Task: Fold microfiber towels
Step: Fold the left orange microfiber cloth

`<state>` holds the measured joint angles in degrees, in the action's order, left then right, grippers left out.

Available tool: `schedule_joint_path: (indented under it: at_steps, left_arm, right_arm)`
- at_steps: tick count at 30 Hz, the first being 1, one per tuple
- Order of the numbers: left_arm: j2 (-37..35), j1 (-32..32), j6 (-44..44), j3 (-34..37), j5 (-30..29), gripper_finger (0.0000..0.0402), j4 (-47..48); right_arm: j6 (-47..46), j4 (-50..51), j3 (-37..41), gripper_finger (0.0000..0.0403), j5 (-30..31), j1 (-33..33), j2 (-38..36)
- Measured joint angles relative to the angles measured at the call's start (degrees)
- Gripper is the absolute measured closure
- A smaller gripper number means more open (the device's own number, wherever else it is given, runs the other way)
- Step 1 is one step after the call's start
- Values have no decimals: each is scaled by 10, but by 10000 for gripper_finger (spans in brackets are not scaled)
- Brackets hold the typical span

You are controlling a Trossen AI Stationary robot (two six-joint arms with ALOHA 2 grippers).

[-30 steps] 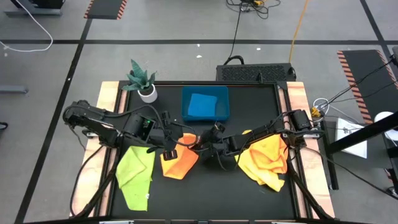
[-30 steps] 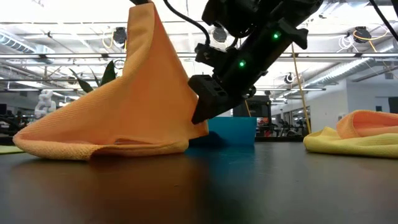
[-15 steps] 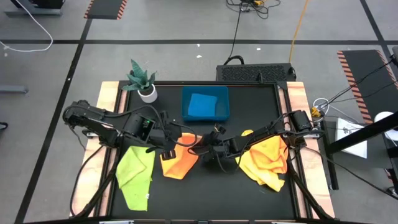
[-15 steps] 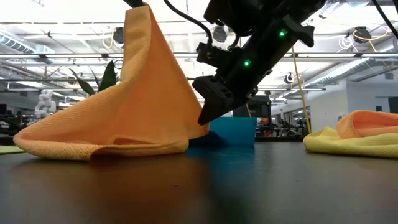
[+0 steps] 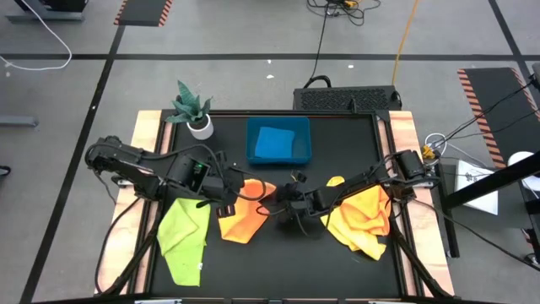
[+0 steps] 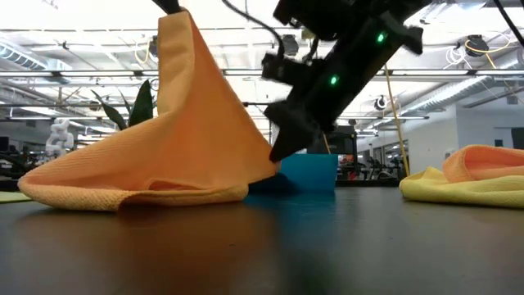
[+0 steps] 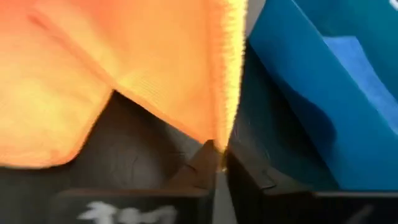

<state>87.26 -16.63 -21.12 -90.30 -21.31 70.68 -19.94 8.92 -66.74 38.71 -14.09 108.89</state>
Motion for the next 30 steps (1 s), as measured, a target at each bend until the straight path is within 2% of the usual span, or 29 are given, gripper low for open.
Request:
schedule_joint_path:
  at_steps: [5, 13, 17, 23, 27, 30]
  left_arm:
    - [0, -6, -11, 0, 38, 396, 30]
    - [0, -26, -56, 0, 98, 397, 88]
    - [0, -40, -80, 0, 116, 391, 107]
    - [0, -63, -108, -2, 175, 397, 143]
    - [1, -88, -110, -32, 200, 394, 163]
    - [1, -111, -110, -83, 206, 398, 168]
  right_arm:
    - [31, 11, 0, 400, 11, -22, -58]
    - [98, 9, 0, 402, 20, -76, -193]
    - [136, -8, 0, 402, 20, -109, -249]
    - [189, -45, 0, 402, 17, -157, -315]
    - [200, -49, 0, 403, 14, -183, -345]
    - [202, -54, 0, 403, 2, -201, -361]
